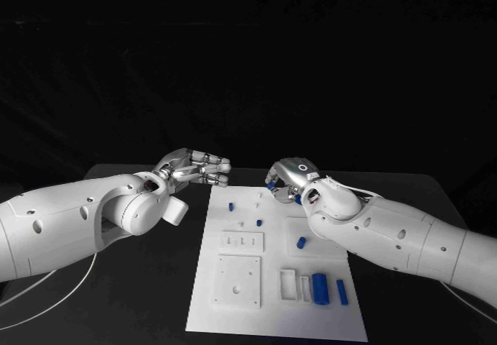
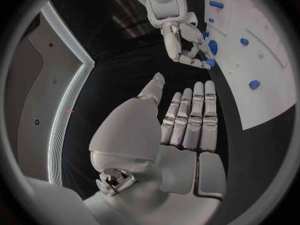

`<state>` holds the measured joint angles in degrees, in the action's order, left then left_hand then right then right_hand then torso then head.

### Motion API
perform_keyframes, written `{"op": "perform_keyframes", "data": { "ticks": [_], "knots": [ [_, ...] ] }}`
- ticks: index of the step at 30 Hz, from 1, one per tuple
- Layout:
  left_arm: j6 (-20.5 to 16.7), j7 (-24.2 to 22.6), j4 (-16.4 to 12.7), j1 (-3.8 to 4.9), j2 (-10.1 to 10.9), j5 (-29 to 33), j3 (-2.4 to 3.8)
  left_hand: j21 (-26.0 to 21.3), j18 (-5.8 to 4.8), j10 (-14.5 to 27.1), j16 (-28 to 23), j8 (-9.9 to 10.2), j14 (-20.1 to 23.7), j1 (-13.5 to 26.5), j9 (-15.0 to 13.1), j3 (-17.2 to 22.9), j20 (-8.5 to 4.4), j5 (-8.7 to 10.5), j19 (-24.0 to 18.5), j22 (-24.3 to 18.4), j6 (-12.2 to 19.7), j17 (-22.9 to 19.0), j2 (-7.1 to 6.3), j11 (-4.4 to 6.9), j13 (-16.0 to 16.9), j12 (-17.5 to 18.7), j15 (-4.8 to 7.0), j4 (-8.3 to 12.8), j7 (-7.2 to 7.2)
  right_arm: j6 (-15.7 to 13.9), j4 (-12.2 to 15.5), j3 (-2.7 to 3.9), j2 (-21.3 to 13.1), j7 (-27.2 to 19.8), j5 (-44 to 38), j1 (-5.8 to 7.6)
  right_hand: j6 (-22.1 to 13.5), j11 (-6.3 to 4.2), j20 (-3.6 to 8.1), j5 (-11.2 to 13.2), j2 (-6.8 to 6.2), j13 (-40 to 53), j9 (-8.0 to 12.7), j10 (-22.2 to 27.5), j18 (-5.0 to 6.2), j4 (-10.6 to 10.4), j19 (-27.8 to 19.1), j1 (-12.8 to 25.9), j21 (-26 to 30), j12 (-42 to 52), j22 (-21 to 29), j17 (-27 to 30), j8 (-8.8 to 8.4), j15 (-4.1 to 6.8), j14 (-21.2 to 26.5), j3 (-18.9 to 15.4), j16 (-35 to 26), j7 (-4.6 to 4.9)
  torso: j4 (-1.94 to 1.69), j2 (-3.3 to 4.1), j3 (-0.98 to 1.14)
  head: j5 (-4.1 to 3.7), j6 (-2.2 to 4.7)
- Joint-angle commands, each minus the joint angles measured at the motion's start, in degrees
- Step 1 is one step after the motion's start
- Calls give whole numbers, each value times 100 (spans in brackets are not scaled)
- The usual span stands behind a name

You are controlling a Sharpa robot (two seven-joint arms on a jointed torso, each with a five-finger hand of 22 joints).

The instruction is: Assemble the parts on the task board

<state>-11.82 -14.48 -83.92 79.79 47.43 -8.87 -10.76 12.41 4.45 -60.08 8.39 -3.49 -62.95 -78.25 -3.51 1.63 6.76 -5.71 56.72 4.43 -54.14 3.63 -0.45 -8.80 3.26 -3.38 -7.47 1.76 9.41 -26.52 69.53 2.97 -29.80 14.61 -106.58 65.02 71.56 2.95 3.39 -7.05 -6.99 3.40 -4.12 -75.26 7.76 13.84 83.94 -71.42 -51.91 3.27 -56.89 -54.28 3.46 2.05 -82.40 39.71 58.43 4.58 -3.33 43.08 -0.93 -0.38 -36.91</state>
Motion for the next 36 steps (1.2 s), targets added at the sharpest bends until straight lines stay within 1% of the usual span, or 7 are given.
{"op": "perform_keyframes", "data": {
  "ticks": [1, 13, 17, 20, 25, 31, 36],
  "knots": [
    [22, -91, -8, 12, -22, -21, 7, -11, -9, 35, -29, -20, 37, 15, -3, 2, 8, 25, -42, -7, 32, 8, 3, -5, 9, -16, -16, -10, 3, -89, -88, 2, 87, 5, -73, 2, 48, -94, 47, -42, 31, 16, 0, -111, -25, 20, 280, -30, -1, 10, -6, -1, 21, 45, 10, 18, -20, 11, -29, 19, -10, -2, 7],
    [32, -89, -13, 35, -41, -25, 7, -11, -9, 35, -29, -20, 37, 15, -3, 2, 8, 25, -42, -7, 32, 8, 3, -5, 9, -16, -16, -10, 3, 49, -314, -6, 300, -86, -19, -10, 40, -91, 49, -82, 55, 16, 1, -103, -20, 47, 281, -15, 33, 10, -33, -13, 21, 49, 9, -7, -30, 13, -81, 56, -25, -6, 13],
    [32, -88, -12, 47, -49, -26, 7, -11, -9, 35, -29, -20, 37, 15, -3, 2, 8, 25, -42, -7, 32, 8, 3, -5, 9, -16, -16, -10, 3, 70, -352, -11, 342, -106, -1, -24, 40, -91, 49, -82, 55, 16, 1, -103, -20, 47, 281, -15, 33, 10, -33, -13, 21, 49, 9, -7, -30, 13, -67, 60, -24, 37, 24],
    [35, -88, -9, 52, -58, -27, 7, -11, -9, 35, -29, -20, 37, 15, -3, 2, 8, 25, -42, -7, 32, 8, 3, -5, 9, -16, -16, -10, 3, 85, -370, -14, 365, -114, 3, -33, 39, -91, 47, -95, 68, 16, 0, -101, -20, 69, 284, -7, 42, 10, -56, -20, 21, 46, 7, -12, -35, 13, -72, 59, -20, 50, 23],
    [38, -87, -10, 57, -66, -28, 7, -11, -9, 35, -29, -20, 37, 15, -3, 2, 8, 25, -42, -7, 32, 8, 3, -5, 9, -16, -16, -10, 3, 151, -405, -20, 385, -132, 6, -43, 38, -91, 47, -108, 71, 16, 0, -102, -19, 75, 284, -1, 54, 10, -59, -22, 20, 46, 7, -18, -37, 13, -73, 57, -29, 52, 6],
    [40, -87, -13, 63, -67, -30, 7, -11, -9, 35, -29, -20, 37, 15, -3, 2, 8, 25, -42, -7, 32, 8, 3, -5, 9, -16, -16, -10, 3, 225, -448, -29, 402, -160, 8, -64, 38, -90, 48, -103, 82, 16, 0, -99, -19, 81, 283, 5, 62, 10, -71, -25, 21, 46, 6, -24, -39, 14, -60, 60, -29, 64, 6],
    [44, -86, -14, 69, -69, -31, 7, -11, -9, 35, -29, -20, 37, 15, -3, 2, 8, 25, -42, -7, 32, 8, 3, -5, 9, -16, -16, -10, 3, 263, -460, -35, 409, -168, 3, -76, 35, -90, 47, -112, 88, 16, 0, -97, -20, 94, 285, 11, 69, 10, -88, -29, 21, 46, 6, -31, -43, 14, -68, 65, -33, 74, 4]
  ]
}}
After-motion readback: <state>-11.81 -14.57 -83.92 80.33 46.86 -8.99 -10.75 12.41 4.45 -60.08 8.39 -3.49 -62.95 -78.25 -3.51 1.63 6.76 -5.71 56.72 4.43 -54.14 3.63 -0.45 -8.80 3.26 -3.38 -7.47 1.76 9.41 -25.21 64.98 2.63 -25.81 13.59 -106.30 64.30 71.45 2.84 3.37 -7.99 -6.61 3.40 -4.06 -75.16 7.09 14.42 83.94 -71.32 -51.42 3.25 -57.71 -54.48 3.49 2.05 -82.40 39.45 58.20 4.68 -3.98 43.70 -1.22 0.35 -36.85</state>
